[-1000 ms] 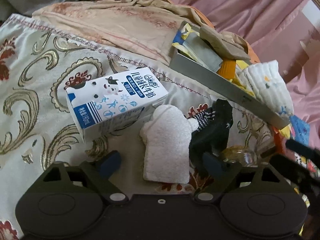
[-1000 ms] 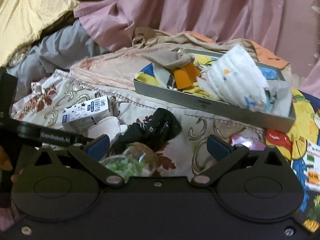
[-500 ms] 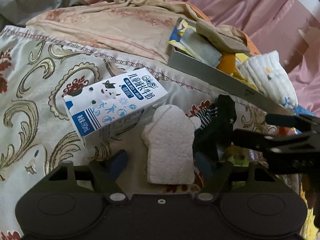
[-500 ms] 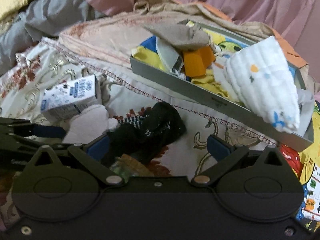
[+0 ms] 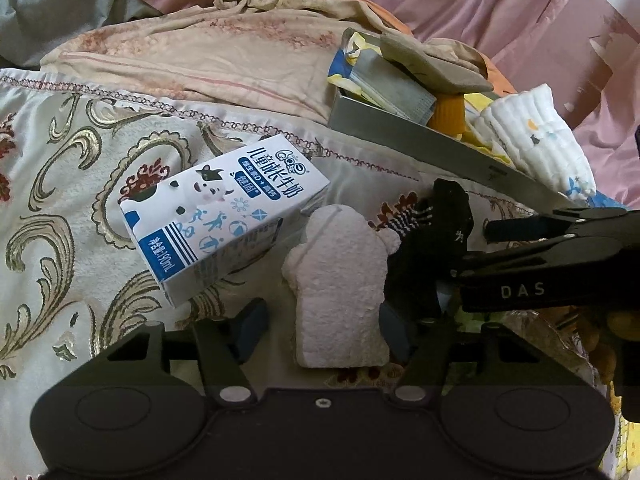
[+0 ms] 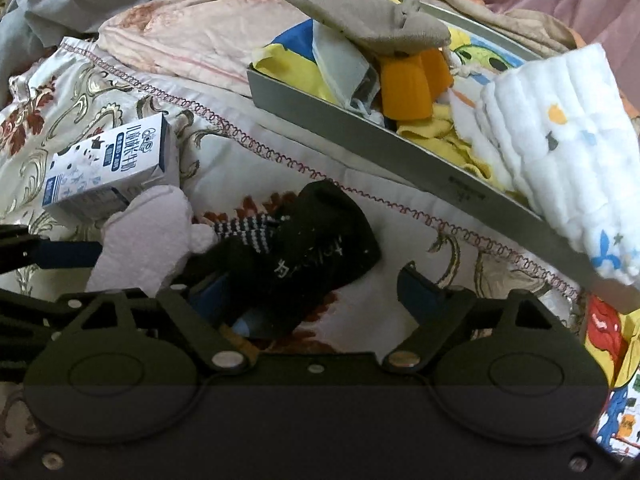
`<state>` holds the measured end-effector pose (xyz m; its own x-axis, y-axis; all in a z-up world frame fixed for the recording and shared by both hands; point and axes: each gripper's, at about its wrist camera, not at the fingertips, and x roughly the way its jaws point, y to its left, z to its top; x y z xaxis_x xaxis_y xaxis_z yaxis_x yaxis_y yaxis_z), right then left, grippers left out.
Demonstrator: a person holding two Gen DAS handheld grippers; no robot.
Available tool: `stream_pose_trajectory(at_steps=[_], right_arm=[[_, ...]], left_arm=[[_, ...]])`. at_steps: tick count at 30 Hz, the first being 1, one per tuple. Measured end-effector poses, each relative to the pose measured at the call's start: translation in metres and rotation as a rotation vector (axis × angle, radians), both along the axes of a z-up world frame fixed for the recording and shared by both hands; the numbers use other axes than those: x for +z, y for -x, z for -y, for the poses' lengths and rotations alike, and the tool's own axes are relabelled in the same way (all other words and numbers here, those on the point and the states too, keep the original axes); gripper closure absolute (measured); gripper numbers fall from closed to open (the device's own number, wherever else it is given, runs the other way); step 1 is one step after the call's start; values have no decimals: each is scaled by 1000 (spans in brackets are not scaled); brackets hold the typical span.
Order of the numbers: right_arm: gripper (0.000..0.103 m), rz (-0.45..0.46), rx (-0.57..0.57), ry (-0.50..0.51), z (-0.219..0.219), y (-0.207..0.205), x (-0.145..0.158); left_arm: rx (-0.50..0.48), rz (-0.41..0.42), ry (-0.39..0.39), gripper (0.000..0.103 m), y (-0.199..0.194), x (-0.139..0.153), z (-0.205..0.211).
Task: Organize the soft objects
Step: 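Grasp the white terry mitt with the left gripper while the right gripper grasps the black socks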
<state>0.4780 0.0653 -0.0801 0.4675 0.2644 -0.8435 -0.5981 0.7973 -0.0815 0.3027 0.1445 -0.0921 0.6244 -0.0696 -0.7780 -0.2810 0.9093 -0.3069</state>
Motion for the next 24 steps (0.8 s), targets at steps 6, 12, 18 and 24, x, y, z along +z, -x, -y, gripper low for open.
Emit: stream_pose_trajectory(at_steps=[6,12,18,24], right_arm=[[36,-6,26,-1,-9,0,-2],[53,-13,57,-4,-20,-1,-3],[74,-7,96,-3,-26,6,-3],[88,8,115,0,-31,13,-2]], left_arm=[[13,13,90,53,0,-1,-8],[35,22,183,64,1,-5,-14],[52,24,252,72,2,-8,-19],[73,31,301,78,2,-10,-22]])
